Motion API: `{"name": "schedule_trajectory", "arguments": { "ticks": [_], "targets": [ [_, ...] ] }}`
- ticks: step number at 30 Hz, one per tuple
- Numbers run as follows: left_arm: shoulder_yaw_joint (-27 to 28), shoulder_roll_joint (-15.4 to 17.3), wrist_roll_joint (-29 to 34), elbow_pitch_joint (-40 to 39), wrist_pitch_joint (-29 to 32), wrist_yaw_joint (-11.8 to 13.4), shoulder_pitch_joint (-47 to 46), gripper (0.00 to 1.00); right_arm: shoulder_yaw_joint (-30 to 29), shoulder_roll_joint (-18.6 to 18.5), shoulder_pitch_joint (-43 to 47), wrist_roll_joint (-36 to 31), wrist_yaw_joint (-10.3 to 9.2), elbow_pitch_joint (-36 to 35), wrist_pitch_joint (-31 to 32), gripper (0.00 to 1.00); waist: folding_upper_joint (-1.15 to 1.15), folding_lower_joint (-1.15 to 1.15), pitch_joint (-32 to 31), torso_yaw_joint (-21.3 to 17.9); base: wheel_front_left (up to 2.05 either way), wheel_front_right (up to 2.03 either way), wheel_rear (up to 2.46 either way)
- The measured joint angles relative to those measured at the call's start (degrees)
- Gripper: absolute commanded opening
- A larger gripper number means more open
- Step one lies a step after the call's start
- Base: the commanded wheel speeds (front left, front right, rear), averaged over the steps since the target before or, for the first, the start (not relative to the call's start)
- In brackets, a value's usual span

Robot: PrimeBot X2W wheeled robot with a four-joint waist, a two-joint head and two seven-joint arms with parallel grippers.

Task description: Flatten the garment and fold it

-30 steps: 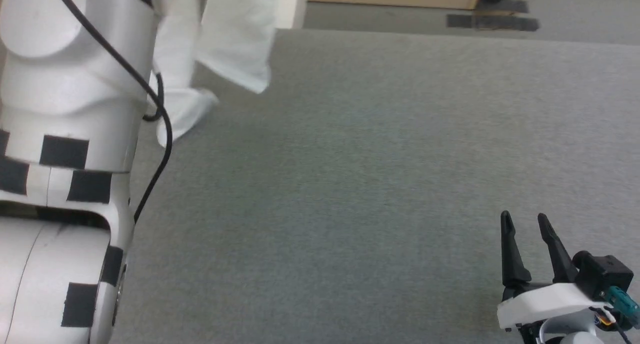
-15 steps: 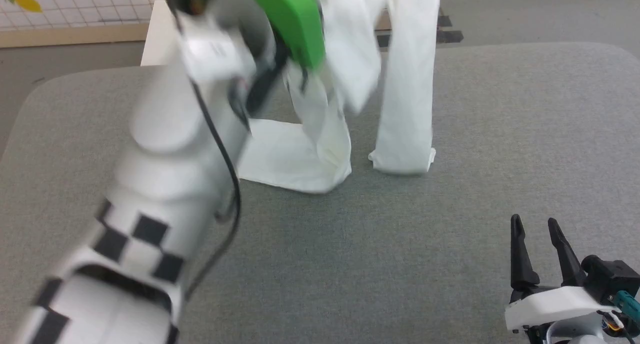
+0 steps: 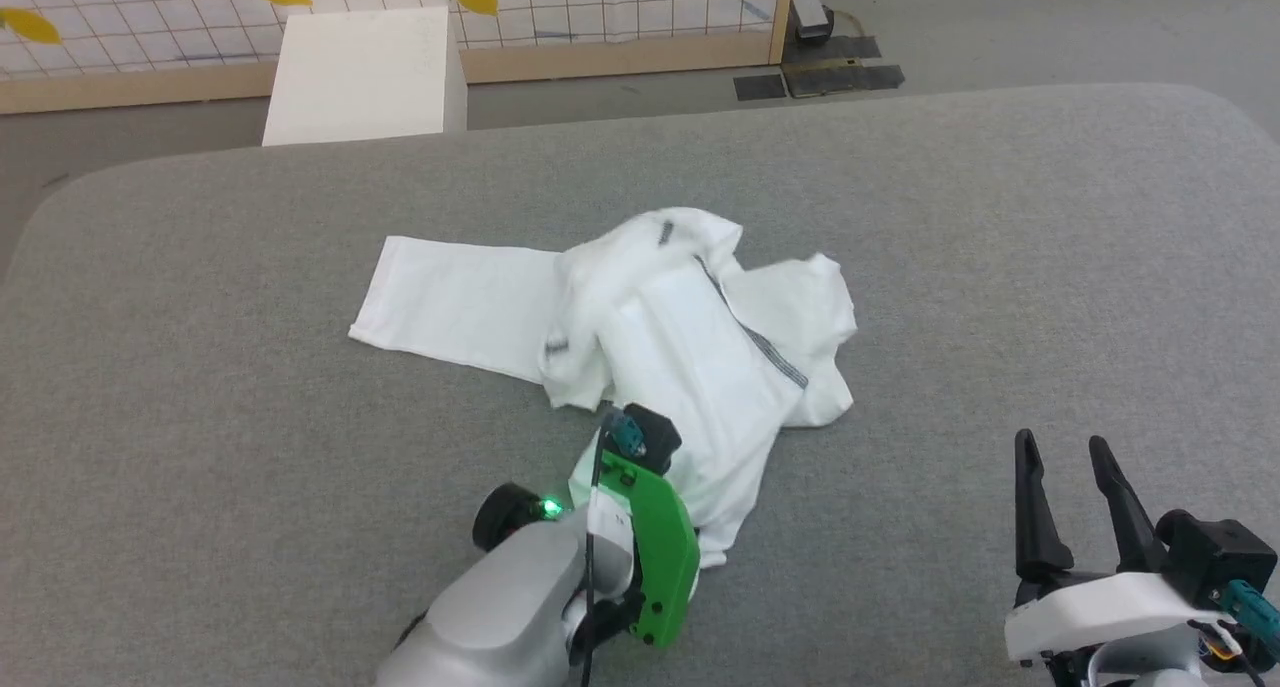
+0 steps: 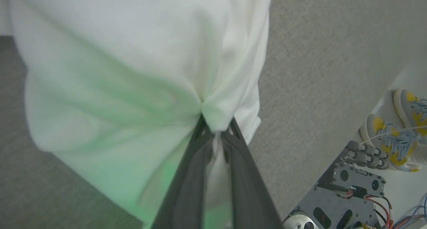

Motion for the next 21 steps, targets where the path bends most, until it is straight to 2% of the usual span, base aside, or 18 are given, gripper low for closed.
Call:
{"name": "schedule_trajectory", "arguments": {
  "ticks": [2, 3, 4, 9, 12, 17, 21],
  "targets": [
    [0.46, -0.09, -1.82, -0.01, 0.55, 0.00, -0.01, 0.00, -0.19, 0.01, 0.02, 0.00, 0.00, 0.07, 0.00, 1.00, 0.00, 0.00, -0.18, 0.10, 0.00, 0.00, 0.00],
    [0.71, -0.10, -2.10, -0.04, 0.55, 0.00, -0.04, 0.42, -0.33, 0.01, 0.05, 0.00, 0.00, 0.14, 0.00, 1.00, 0.00, 0.00, -0.30, 0.16, 0.00, 0.00, 0.00],
    [1.60, -0.14, -3.08, -0.24, 0.35, 0.00, -0.06, 1.00, -0.51, 0.00, 0.10, 0.00, 0.00, 0.22, 0.00, 1.00, 0.00, 0.00, -0.49, 0.28, 0.00, 0.00, 0.00],
    [11.39, -0.02, -11.70, -4.81, -5.14, 0.00, -1.04, 1.00, -0.98, 0.00, 0.56, 0.01, 0.00, 0.52, 0.00, 1.00, 0.00, 0.00, -1.94, 0.97, 0.00, 0.00, 0.00],
    [17.06, 1.51, -13.97, -8.79, -10.79, 0.36, -2.35, 1.00, -1.13, 0.00, 1.23, 0.02, 0.00, 0.51, 0.01, 1.00, 0.00, 0.00, -2.96, 1.55, 0.00, 0.00, 0.00],
    [23.68, 7.99, -13.07, -13.05, -21.84, 4.28, -2.14, 1.00, -1.38, 0.00, 1.39, 0.09, 0.00, 0.51, 0.11, 1.00, 0.00, 0.00, -4.31, 2.88, 0.00, 0.00, 0.00],
    [26.24, 12.91, -7.81, -14.86, -31.36, 9.58, 1.74, 1.00, -1.68, 0.00, 1.72, 0.09, 0.00, 0.48, 0.60, 1.00, 0.00, 0.00, -5.18, 4.03, 0.00, 0.00, 0.00]
  ]
}}
